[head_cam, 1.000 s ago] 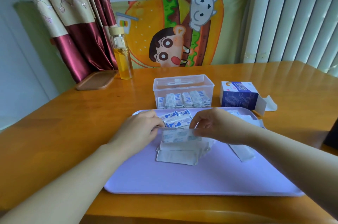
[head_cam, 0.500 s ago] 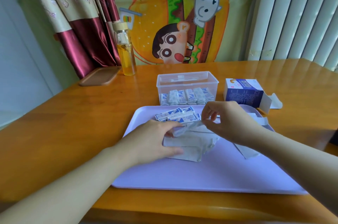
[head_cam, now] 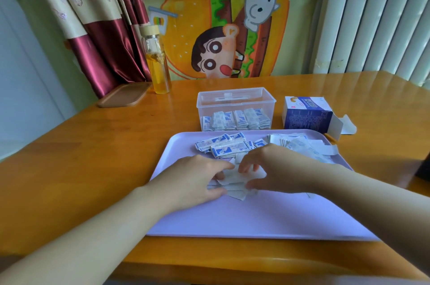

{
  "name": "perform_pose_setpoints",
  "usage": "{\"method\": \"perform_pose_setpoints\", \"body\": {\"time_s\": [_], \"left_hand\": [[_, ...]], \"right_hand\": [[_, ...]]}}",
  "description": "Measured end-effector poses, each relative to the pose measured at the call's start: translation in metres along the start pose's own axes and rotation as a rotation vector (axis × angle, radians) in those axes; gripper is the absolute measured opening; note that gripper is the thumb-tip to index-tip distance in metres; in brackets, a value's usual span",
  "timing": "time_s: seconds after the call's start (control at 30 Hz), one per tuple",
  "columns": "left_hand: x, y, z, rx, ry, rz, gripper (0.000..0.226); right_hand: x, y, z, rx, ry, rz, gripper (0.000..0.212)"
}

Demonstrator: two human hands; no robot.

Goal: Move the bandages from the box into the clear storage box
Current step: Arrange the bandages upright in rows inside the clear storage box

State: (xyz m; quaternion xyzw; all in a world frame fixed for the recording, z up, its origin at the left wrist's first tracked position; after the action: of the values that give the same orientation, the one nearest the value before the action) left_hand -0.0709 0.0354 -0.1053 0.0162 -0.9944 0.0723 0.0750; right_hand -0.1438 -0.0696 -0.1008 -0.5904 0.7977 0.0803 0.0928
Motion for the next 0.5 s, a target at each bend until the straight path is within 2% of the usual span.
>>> {"method": "perform_pose_setpoints", "body": {"time_s": [0.1,0.23,0.3,0.37,0.5], "left_hand": [[0.003,-0.003,0.0,-0.042,-0.038,0.049,0.045],[-0.009,-0.003,0.002,-0.07,0.149,-0.019,0.075],[-0.007,-0.005,0.001,-0.058,0.179,0.006,0.072],[-0.005,-0.007,-0.002,-0.045,0.137,0.031,0.069],[-0.007,-0.01,0.0,-0.079,0.063,-0.006,0.077]], "right_hand": [[-0.001,-0.004,-0.003,-0.001,-0.001,0.012,0.02],[0.001,-0.01,-0.008,0.018,-0.043,0.033,0.017],[0.005,-0.011,-0.013,0.035,-0.075,0.061,0.019],[0.011,-0.011,-0.02,0.048,-0.102,0.085,0.02],[0.033,-0.007,-0.033,0.031,-0.193,0.191,0.018]]}}
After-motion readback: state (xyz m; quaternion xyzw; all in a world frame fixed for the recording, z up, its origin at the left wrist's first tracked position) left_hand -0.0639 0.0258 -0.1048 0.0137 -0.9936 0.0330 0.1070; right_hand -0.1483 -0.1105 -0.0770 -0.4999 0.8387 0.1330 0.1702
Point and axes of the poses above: each hand's wrist, its own y-axis away from the middle knuckle, its own z-axis out of the palm, x = y × z, the point moved 7 cm from there along -y, towards the middle knuckle, and after that the axes turned 12 degrees about z, right-handed, at the moved point
